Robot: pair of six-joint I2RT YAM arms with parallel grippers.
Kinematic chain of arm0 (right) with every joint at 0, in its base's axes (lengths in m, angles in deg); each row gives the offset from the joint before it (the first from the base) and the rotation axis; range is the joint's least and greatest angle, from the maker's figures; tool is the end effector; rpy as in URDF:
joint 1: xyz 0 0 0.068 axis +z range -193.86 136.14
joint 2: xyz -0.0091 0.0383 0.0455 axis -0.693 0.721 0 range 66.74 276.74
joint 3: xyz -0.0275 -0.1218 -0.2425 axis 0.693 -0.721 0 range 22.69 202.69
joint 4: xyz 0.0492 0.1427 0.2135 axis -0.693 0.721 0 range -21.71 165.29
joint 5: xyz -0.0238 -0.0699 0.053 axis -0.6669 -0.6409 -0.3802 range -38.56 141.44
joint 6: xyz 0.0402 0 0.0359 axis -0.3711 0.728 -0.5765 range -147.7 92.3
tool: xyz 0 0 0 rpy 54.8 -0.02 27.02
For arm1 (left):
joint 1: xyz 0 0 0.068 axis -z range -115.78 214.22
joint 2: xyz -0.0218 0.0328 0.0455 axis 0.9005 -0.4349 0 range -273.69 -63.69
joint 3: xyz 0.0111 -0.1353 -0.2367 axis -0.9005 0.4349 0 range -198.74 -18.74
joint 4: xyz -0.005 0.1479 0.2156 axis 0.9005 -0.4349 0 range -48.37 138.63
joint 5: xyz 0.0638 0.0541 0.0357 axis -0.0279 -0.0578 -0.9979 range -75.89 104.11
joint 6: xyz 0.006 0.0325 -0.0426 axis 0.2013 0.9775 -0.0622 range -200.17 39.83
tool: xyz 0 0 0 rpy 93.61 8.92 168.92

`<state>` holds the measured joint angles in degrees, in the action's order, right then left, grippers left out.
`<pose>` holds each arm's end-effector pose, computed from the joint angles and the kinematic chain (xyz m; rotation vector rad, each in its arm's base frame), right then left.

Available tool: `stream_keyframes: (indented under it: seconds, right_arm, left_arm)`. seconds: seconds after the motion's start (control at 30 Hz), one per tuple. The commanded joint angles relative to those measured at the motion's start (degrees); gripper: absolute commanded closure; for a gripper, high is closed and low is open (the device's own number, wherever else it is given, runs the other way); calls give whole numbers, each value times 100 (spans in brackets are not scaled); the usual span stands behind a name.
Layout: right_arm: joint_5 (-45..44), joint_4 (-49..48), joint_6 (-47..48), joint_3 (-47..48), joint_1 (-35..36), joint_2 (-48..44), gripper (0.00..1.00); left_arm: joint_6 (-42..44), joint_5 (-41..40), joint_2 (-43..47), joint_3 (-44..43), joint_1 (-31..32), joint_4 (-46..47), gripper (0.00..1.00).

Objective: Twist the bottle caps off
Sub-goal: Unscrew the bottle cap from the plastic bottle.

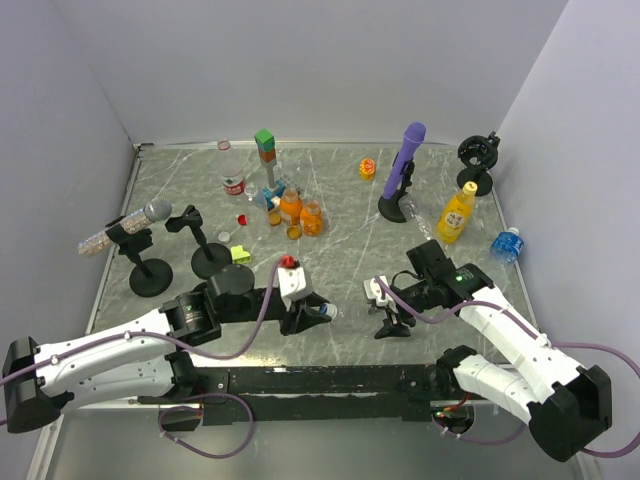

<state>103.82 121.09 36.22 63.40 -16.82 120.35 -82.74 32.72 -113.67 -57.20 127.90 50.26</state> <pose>0.1253 0.0957 0.2426 -1.8192 1.4454 0.9207 0.0823 -0.1920 0.3071 1.1634 1.4682 -1.1073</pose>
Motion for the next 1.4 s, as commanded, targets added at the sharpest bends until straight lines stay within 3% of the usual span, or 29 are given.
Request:
stream_keyframes:
  seconds: [0.0,0.2,0.3,0.43,0.6,0.7,0.83,0.87,0.93,1.07,1.27,1.37]
  right_arm:
    - [141,-243,68,-37,-33,-43,85]
    - [132,-252,59,-19,-33,-8,85]
    - [132,-252,50,-19,-33,-8,85]
    - [141,-243,50,-28,-33,-34,85]
    - [150,-243,50,-37,-33,-69,85]
    - [150,-235,59,-37,-42,-69,85]
    - [158,-243,59,-37,-50,-96,85]
    - [167,-243,50,-37,-42,-96,85]
    - [185,-235,59,-37,-51,-105,85]
    - [194,-226,68,-37,-50,-113,85]
    - [238,-208,103,-2,-51,-43,84]
    - [246,-208,103,-19,-77,-69,84]
  left_arm:
    - [-2129,-304,-196,-513,13,-293,99]
    - [-4643,-963,-250,-699,13,-910,99]
    - [-5489,-1271,-162,-750,13,-1093,99]
    - [-6184,-1518,-258,-1005,13,-1542,99]
    - [-6379,-1676,-513,-1383,13,-2095,99]
    - [-6187,-1677,-566,-1445,13,-2202,97]
    - [-5905,-1685,-408,-1244,13,-1965,50]
    - [-5765,-1685,-373,-1208,13,-1938,33]
    - [-5466,-1746,-215,-1156,13,-1956,15]
    - [-4519,-1774,294,-1068,13,-1974,6]
    - [-1279,-264,1471,-33,13,-973,1]
    - [-186,-103,1745,557,13,-280,3]
